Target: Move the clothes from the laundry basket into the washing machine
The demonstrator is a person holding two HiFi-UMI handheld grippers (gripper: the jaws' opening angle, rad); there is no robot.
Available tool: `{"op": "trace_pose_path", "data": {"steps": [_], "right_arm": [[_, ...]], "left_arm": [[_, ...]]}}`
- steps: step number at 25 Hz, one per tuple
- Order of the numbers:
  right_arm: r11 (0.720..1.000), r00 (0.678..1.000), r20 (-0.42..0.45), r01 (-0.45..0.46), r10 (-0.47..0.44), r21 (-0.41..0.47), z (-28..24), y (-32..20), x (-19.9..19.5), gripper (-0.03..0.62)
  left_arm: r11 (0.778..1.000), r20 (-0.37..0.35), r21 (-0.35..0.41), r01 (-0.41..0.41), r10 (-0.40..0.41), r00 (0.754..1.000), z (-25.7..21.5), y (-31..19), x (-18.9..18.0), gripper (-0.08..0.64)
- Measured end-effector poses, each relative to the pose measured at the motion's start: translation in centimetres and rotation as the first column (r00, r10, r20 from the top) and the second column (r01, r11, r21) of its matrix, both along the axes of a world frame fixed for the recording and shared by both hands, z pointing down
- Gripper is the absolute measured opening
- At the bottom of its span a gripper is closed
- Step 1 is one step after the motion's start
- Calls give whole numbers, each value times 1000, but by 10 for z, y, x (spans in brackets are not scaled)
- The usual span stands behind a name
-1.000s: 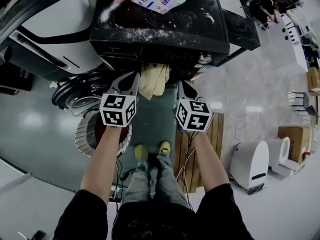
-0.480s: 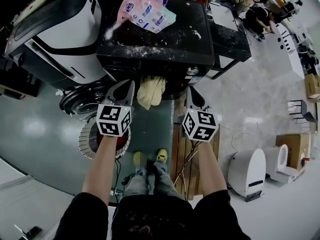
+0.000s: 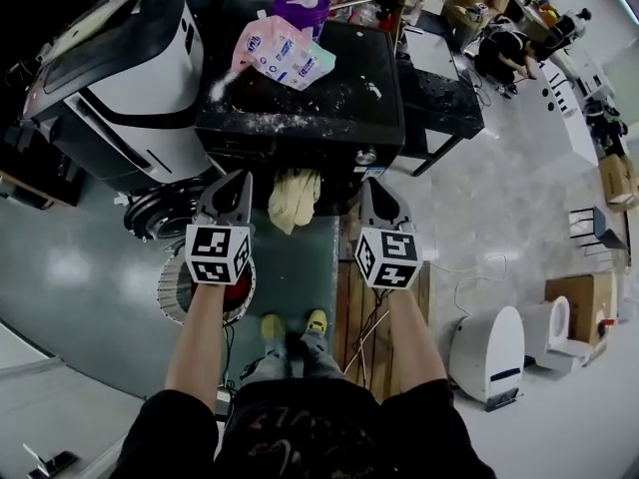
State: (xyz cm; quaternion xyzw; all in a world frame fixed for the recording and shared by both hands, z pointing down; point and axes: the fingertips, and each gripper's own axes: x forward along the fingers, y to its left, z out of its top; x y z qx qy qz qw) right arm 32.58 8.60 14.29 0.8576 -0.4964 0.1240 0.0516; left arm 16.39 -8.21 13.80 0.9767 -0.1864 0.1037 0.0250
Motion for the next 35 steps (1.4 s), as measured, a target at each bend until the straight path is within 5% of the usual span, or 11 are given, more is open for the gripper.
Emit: {"op": "trace_pose_path", "data": {"steps": [35], "right_arm": [[991,999,-44,-4,9,130,-91,27,-26,3]], "left_arm": [[995,-132,98,33,-20,991,-94,8,-54,11]]}}
